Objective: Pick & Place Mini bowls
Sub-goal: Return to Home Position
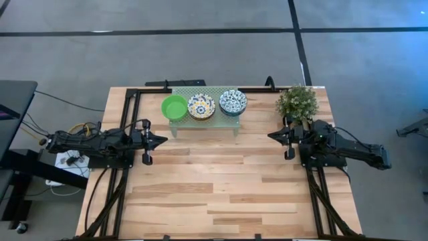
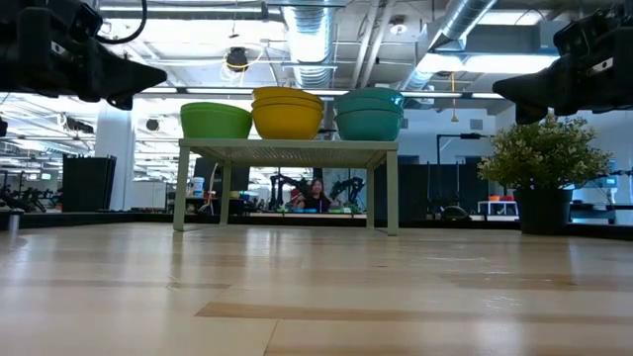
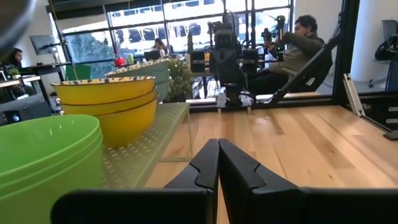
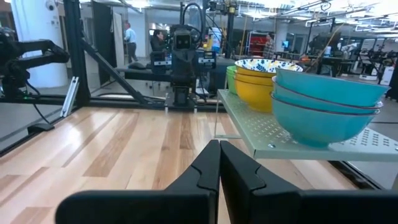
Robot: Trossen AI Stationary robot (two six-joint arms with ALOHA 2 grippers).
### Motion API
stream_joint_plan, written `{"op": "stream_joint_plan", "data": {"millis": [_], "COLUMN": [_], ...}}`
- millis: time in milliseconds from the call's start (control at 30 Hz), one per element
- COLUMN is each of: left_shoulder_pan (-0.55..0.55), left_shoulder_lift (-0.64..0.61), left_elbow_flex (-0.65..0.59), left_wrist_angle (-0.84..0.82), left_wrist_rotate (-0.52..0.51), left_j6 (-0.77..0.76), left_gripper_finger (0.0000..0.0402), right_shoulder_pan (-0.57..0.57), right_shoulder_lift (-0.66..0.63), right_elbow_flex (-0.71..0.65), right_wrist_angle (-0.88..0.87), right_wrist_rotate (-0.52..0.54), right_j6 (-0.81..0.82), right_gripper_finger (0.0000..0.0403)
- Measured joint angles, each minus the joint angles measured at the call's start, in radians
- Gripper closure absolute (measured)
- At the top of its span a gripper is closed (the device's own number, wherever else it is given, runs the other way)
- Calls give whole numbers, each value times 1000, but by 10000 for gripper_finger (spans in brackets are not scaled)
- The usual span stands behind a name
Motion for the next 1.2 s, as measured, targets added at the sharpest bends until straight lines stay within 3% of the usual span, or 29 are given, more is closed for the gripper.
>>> {"op": "stream_joint_plan", "data": {"millis": [1200], "left_shoulder_pan": [0], "left_shoulder_lift": [62], "left_elbow_flex": [0], "left_wrist_angle": [8], "left_wrist_rotate": [3], "left_j6": [0], "left_gripper_finger": [390], "right_shoulder_pan": [0], "right_shoulder_lift": [0], "right_elbow_flex": [0], "right_wrist_angle": [-1], "right_wrist_rotate": [0], "right_j6": [-1], "right_gripper_finger": [398]}}
